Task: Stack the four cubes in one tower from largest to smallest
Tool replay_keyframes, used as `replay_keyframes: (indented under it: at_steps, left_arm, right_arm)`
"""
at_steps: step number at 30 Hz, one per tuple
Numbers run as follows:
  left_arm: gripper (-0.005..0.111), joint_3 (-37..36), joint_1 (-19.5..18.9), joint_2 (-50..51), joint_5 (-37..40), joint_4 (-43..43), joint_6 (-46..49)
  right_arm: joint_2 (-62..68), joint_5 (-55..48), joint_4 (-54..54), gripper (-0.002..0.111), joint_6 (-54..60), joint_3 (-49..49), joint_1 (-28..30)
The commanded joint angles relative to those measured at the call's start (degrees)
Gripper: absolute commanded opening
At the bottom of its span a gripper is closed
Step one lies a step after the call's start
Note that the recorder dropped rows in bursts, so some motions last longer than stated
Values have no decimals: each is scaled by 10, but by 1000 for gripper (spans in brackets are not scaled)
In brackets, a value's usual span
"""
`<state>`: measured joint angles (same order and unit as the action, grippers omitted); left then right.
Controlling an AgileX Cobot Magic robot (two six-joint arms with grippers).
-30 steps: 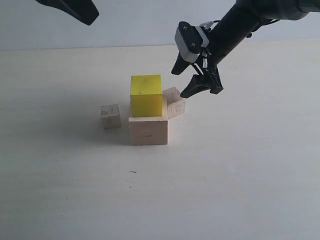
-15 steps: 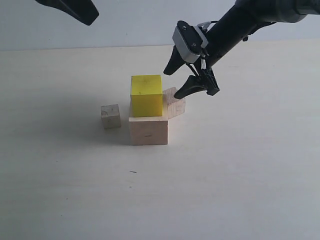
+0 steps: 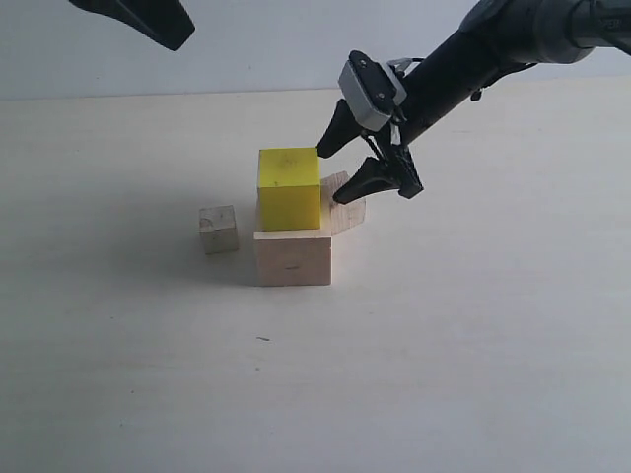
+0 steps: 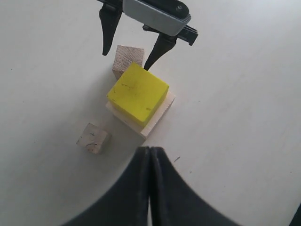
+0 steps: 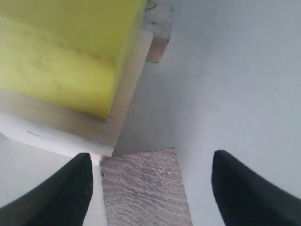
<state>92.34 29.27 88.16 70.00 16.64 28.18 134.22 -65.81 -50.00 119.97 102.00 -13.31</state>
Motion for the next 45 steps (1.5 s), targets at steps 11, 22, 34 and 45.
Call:
replay_keyframes:
  at_steps: [11,22,34,45]
  left_arm:
    - [0,3,-2,-5,0,-7,0]
    - [0,3,-2,-5,0,-9,0]
    - [0,3,-2,-5,0,-9,0]
    - [0,-31,-2,-5,0,-9,1]
  right_arm:
    - [8,-30,-43,68,7,4,26]
    - [15,-14,-128,68,7,4,26]
    - [47,8,-134,68,4,4,31]
    - [47,9,-134,68,-9,4,94]
